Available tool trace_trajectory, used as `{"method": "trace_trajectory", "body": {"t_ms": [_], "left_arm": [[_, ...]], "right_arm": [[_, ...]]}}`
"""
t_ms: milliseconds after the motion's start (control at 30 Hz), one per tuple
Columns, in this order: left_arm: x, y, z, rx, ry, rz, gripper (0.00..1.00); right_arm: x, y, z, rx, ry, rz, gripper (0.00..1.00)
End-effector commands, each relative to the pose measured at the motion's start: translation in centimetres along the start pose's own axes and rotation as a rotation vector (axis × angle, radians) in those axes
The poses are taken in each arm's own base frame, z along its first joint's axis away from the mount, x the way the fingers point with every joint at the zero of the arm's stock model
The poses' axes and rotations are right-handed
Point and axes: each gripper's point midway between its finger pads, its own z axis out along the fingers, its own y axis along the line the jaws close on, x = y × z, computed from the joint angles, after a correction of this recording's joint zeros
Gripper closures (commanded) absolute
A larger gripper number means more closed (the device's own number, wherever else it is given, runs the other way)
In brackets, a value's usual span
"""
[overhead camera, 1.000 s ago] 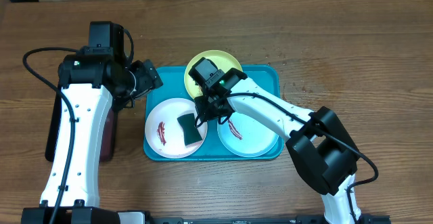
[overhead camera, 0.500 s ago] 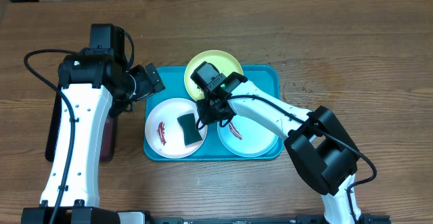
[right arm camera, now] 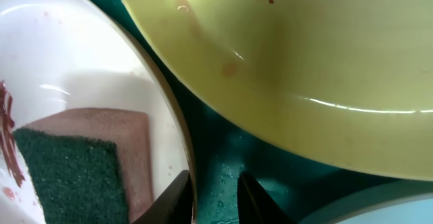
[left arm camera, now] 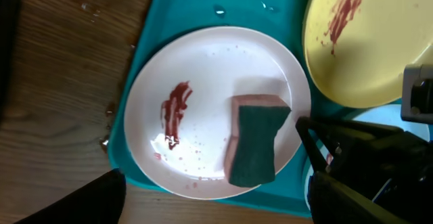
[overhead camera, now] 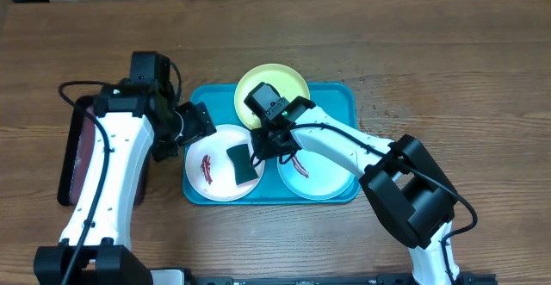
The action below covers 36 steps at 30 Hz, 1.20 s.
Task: Clean dirty plates on tray and stack at the side
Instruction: 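Regrasp the sponge on the white plate with the left gripper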
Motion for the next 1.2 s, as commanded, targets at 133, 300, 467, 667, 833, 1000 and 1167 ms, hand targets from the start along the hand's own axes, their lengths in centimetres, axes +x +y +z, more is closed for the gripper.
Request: {"method": "trace_trajectory", "body": {"t_ms": [133, 300, 467, 667, 833, 1000, 1167], "left_arm": [[2.9, -0.1, 3.7, 0.086, 0.112, 0.033, 0.32], [4.4, -0.9, 5.9, 0.156, 0.144, 0.077, 0.32], [5.6, -1.7, 7.6, 0.185, 0.15, 0.124, 0.32], [5.7, -2.4, 8.9, 0.195, 0.122, 0.124, 0.32], [5.0, -2.0, 9.9, 0.158, 0.099, 0.096, 0.32], [5.4, -2.2, 11.4, 0.143, 0.134, 0.102, 0.34], [6.5, -2.9, 12.7, 0.165, 0.196, 0.108, 0.36]], "right_arm": [[0.0, -0.1, 0.2, 0.007, -0.006, 0.017, 0.84], [0.0, -0.1, 0.2, 0.006, -0.008, 0.047, 0.91], [0.0, -0.1, 0.2, 0.006, -0.008, 0.051, 0.96], [0.0, -0.1, 0.2, 0.006, -0.007, 0.05, 0.96], [0.0, -0.1, 0.2, 0.006, -0.007, 0.05, 0.96], [0.0, -0.1, 0.2, 0.006, -0.007, 0.05, 0.96], [0.0, -0.1, 0.2, 0.006, -0.007, 0.05, 0.96]]}}
